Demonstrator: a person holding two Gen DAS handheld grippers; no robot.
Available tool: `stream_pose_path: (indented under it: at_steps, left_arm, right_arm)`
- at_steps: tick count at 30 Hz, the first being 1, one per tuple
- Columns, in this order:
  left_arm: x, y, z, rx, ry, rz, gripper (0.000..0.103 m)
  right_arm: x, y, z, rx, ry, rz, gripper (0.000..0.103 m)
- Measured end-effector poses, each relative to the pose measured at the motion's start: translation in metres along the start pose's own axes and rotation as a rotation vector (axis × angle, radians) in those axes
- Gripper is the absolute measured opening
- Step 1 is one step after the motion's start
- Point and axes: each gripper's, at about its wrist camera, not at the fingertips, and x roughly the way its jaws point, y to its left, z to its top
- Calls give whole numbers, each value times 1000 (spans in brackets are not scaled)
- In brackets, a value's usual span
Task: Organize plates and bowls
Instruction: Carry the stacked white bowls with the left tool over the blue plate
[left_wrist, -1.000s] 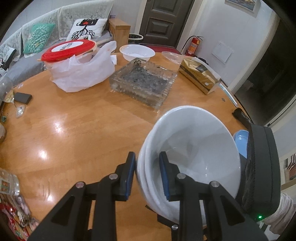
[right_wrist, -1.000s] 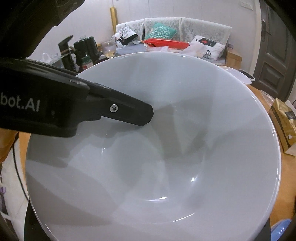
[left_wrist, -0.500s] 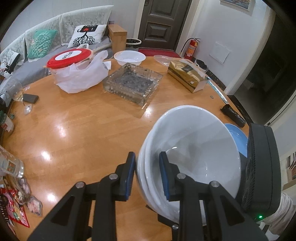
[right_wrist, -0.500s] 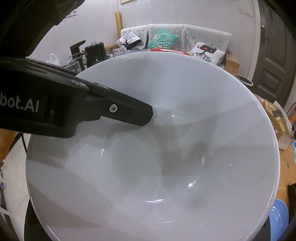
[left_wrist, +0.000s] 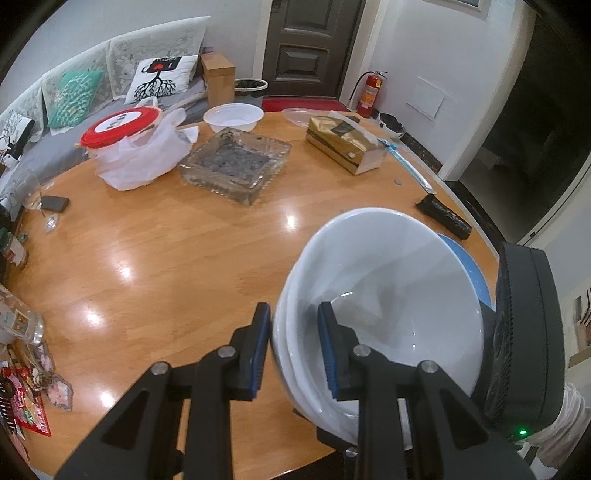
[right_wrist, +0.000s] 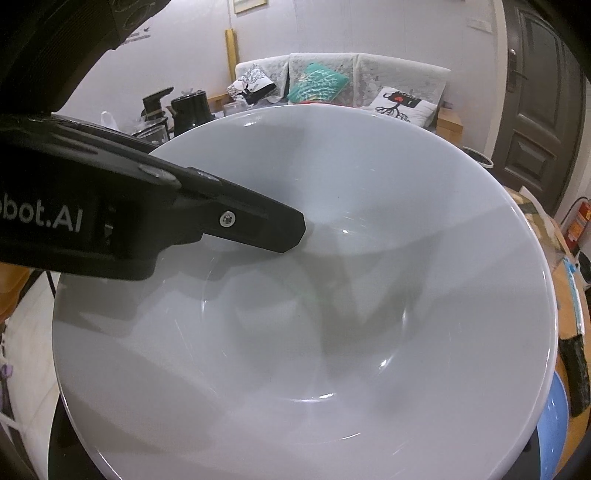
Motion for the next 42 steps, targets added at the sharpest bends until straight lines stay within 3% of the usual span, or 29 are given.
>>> stream_pose_path:
  at_steps: [15,42]
  left_arm:
    - [10,-69,6,67,7,-17,22]
    - [79,-172,37,136,56,-93,22]
  right_arm:
    - [-50,-34,-42,46,-16,-42,102]
    - [-103,-123,-114,156,15,-108,102]
